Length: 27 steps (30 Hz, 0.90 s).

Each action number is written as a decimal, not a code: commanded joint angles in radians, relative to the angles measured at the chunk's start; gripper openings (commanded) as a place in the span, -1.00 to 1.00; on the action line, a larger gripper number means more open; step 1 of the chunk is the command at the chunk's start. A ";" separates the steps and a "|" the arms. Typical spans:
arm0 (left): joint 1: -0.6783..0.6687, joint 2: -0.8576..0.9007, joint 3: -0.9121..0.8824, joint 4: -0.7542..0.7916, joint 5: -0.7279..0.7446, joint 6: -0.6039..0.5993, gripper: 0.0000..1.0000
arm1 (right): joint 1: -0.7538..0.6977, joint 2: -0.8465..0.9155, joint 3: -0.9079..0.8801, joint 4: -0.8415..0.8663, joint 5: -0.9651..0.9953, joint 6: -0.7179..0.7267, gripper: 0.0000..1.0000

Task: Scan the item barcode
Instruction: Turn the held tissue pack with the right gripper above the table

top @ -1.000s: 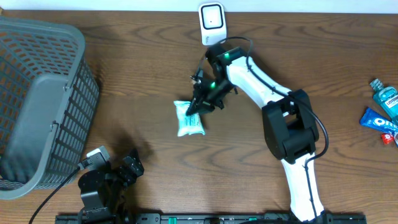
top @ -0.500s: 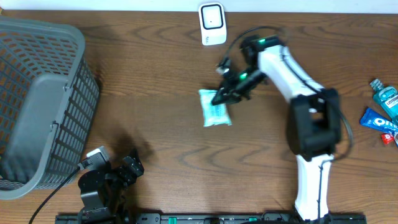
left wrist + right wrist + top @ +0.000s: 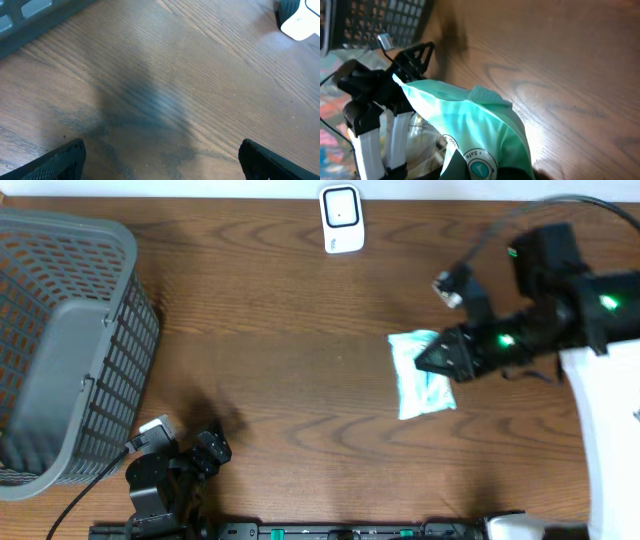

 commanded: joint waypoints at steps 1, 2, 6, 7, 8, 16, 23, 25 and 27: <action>-0.006 -0.004 -0.005 -0.018 -0.003 -0.002 0.96 | -0.087 -0.060 -0.138 0.034 -0.153 -0.118 -0.98; -0.006 -0.004 -0.005 -0.018 -0.003 -0.002 0.96 | -0.114 -0.071 -0.195 0.045 -0.218 -0.166 -0.98; -0.006 -0.004 -0.005 -0.018 -0.003 -0.002 0.96 | -0.198 -0.060 -0.468 0.169 -0.463 -0.267 -0.98; -0.006 -0.004 -0.005 -0.018 -0.003 -0.002 0.96 | -0.214 -0.043 -0.549 0.249 -0.524 -0.225 -0.98; -0.006 -0.004 -0.005 -0.018 -0.003 -0.002 0.96 | -0.223 -0.024 -0.608 0.328 -0.577 -0.173 -0.98; -0.006 -0.004 -0.005 -0.018 -0.003 -0.002 0.96 | -0.240 0.298 -0.789 0.834 -0.813 0.582 -0.97; -0.006 -0.004 -0.005 -0.018 -0.003 -0.002 0.96 | -0.238 0.391 -0.789 0.485 -0.866 0.793 -0.98; -0.006 -0.004 -0.005 -0.018 -0.003 -0.002 0.96 | -0.243 0.386 -0.789 0.351 -0.880 0.787 -0.97; -0.006 -0.004 -0.005 -0.018 -0.003 -0.002 0.96 | -0.245 0.386 -0.789 0.262 -0.879 0.801 -0.98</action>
